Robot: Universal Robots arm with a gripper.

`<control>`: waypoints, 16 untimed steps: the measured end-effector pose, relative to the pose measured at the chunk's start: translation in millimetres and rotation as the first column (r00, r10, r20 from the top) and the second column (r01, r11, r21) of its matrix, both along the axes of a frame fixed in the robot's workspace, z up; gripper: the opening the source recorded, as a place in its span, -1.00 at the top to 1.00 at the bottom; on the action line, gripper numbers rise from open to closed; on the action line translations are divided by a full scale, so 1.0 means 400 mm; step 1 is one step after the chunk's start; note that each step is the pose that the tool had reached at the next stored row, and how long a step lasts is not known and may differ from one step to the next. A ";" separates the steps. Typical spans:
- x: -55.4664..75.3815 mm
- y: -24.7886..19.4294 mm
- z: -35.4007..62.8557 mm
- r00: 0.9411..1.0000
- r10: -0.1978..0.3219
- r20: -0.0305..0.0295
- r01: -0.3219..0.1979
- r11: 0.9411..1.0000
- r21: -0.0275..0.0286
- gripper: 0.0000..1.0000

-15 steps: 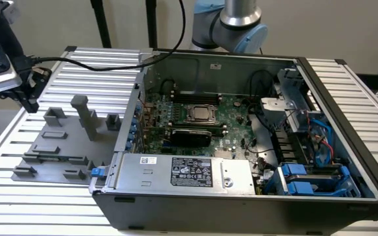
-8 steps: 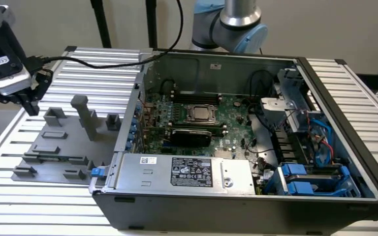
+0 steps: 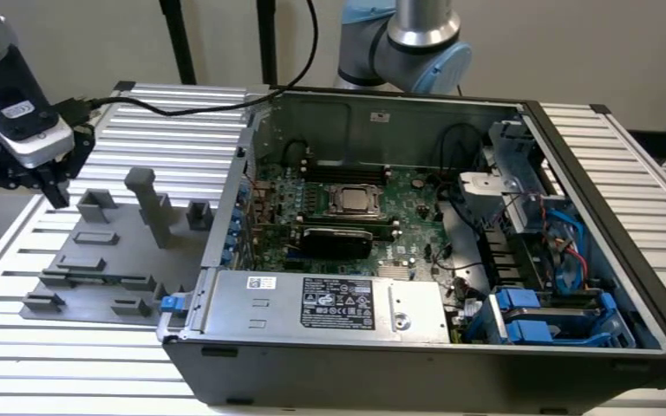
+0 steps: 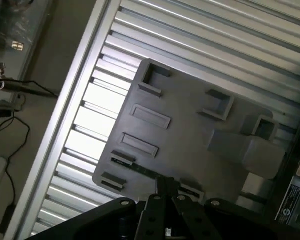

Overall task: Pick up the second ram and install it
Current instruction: 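Pick up the second ram and move it above second insertion slot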

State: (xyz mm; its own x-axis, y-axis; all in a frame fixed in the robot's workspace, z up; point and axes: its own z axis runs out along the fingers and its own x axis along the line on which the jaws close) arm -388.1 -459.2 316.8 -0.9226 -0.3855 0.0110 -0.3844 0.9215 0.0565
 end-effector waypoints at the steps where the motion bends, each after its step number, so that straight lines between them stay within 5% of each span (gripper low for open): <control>1: 0.000 0.000 -0.002 1.000 0.018 0.000 -0.018 1.000 0.000 0.79; 8: 0.000 0.000 -0.013 0.990 0.144 0.000 -0.144 0.990 0.000 0.79; 16: 0.000 0.000 -0.026 0.958 0.287 0.000 -0.287 0.958 0.000 0.79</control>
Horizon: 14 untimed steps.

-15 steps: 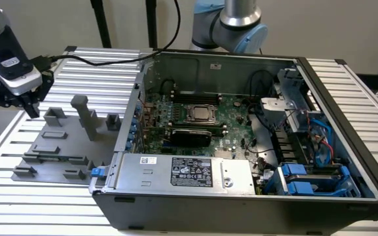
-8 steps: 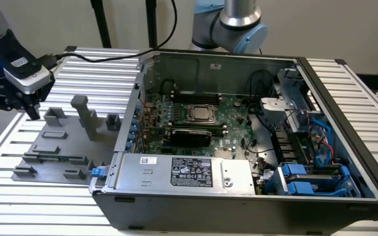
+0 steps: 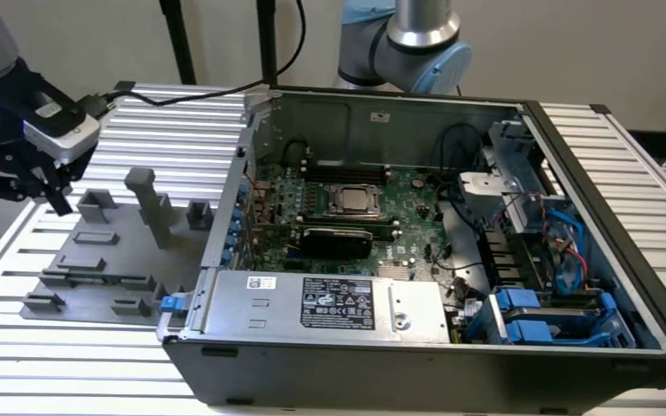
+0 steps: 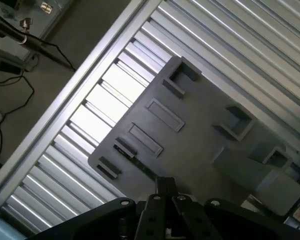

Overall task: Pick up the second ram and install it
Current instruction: 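Pick up the second ram and move it above second insertion slot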

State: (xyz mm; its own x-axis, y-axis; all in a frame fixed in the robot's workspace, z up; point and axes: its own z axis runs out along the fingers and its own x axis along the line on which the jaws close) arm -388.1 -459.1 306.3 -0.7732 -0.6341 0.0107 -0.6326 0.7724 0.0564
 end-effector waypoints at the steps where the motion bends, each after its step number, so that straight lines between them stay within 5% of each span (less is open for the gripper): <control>1: 0.000 0.000 -0.002 1.000 0.018 0.000 -0.018 1.000 0.000 0.79; 8: 0.000 0.000 -0.014 0.989 0.146 0.000 -0.146 0.989 0.000 0.79; 14: 0.000 0.000 -0.024 0.968 0.252 0.000 -0.252 0.968 0.000 0.79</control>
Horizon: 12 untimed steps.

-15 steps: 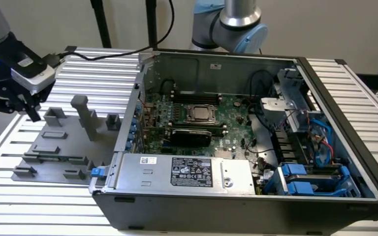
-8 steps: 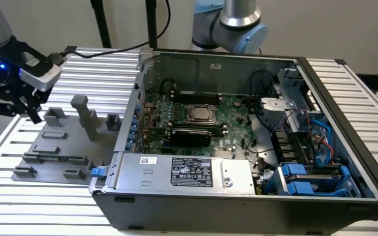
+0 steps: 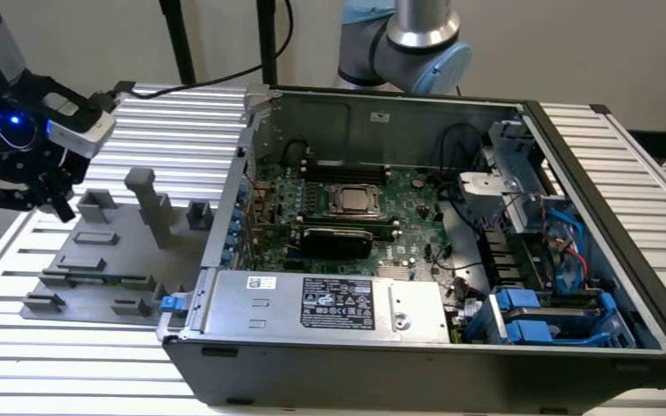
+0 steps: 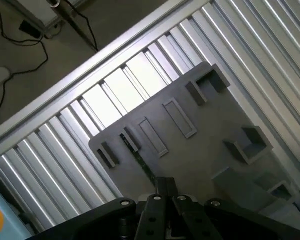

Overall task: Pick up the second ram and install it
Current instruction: 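Pick up the second ram and move it above second insertion slot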

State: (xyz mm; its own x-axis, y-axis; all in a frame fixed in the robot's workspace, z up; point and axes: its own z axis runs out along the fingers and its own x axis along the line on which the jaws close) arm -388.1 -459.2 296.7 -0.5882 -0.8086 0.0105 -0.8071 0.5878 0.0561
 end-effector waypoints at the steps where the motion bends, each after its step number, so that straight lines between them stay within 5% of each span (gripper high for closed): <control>1: 0.000 0.000 -0.002 1.000 0.018 0.000 -0.018 1.000 0.000 0.79; 7: 0.000 0.000 -0.012 0.992 0.126 0.000 -0.126 0.992 0.000 0.79; 12: 0.000 0.000 -0.019 0.976 0.216 0.005 -0.216 0.976 -0.001 0.79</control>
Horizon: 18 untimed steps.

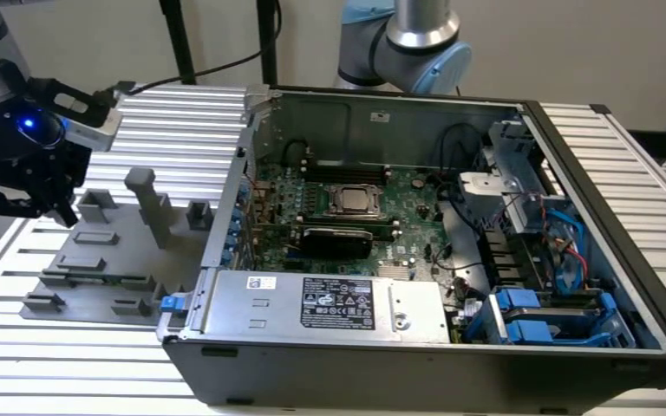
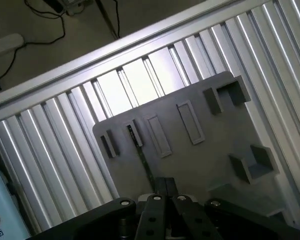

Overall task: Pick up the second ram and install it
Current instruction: 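Pick up the second ram and move it above second insertion slot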

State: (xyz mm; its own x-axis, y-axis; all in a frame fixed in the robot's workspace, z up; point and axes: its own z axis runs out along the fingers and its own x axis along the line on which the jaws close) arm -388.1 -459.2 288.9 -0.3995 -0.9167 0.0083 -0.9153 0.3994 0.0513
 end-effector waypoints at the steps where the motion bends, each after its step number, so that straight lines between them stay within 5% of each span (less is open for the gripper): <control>1: 0.000 0.000 -0.001 1.000 0.018 0.001 -0.018 1.000 0.000 0.79; 7: 0.000 0.000 -0.010 0.992 0.127 0.009 -0.127 0.992 -0.001 0.79; 18: 0.000 -0.001 -0.021 0.963 0.269 0.023 -0.269 0.963 -0.003 0.79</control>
